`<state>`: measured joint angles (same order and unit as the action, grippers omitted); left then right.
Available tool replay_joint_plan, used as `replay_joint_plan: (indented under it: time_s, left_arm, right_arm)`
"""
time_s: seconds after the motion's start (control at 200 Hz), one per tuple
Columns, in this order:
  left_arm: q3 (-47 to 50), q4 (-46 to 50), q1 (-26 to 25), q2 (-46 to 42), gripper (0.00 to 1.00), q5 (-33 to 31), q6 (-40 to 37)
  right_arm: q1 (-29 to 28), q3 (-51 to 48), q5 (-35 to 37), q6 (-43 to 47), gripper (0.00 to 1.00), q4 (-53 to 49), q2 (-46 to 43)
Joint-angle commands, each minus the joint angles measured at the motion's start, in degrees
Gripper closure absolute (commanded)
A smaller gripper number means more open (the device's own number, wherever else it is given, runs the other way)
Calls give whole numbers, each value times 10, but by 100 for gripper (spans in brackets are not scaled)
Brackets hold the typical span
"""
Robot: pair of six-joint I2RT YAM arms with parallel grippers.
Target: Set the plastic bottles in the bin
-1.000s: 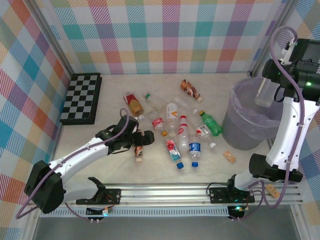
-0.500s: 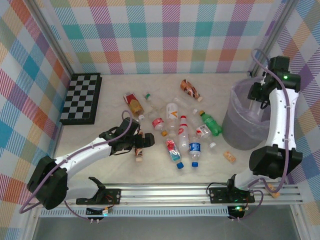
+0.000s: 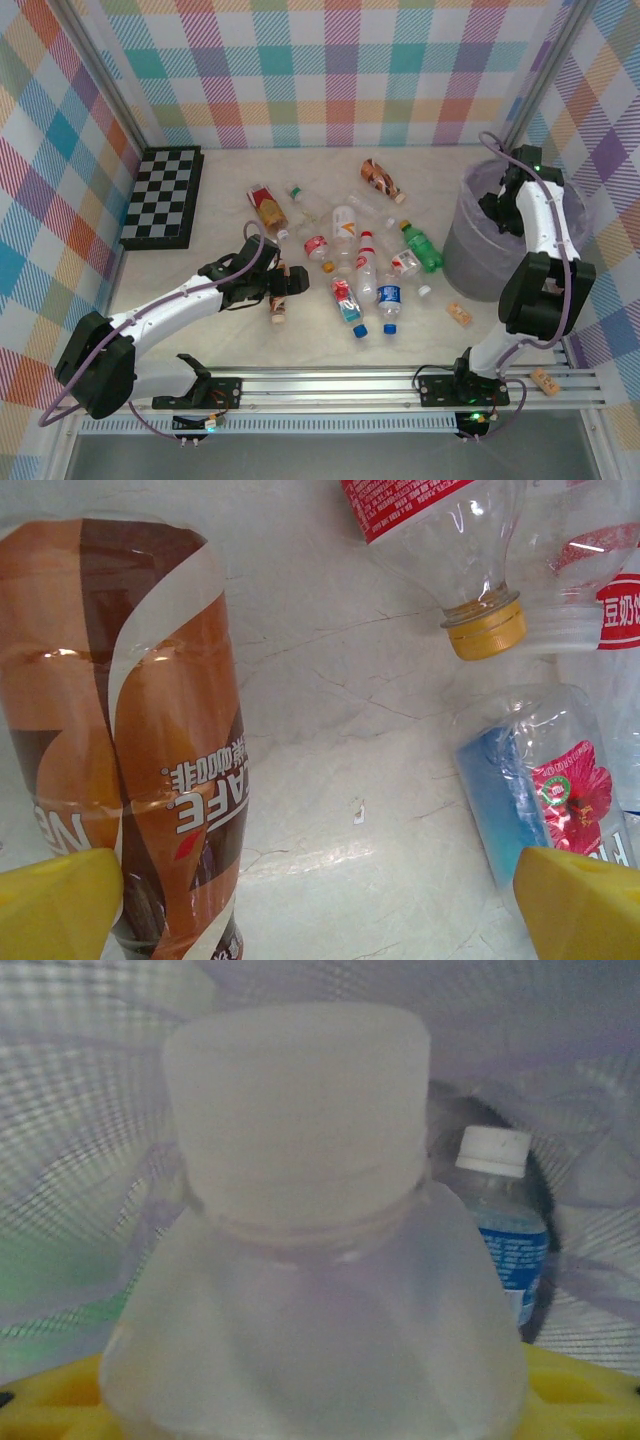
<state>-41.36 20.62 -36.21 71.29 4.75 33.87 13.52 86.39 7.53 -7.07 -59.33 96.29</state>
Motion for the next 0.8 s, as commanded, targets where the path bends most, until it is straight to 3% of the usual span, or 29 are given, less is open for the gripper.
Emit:
replay_joint_plan:
  time_s: [0.0,0.175,0.415,0.61,0.795]
  left_arm:
    - [15,-5,6,-11,0,-6,5]
    - [21,-13,5,-10,0,1,5]
    - [25,-16,6,-5,0,5,4]
    - [32,-19,6,-5,0,13,9]
    - [45,-31,3,-19,0,16,38]
  right_arm:
    - [2,2,-23,-6,22,2,6]
    - [3,19,-21,1,8,-13,4]
    - [5,69,-21,1,3,-57,-33]
    - [7,172,-27,-4,1,-115,-74]
    - [7,211,-95,-24,0,-127,-124]
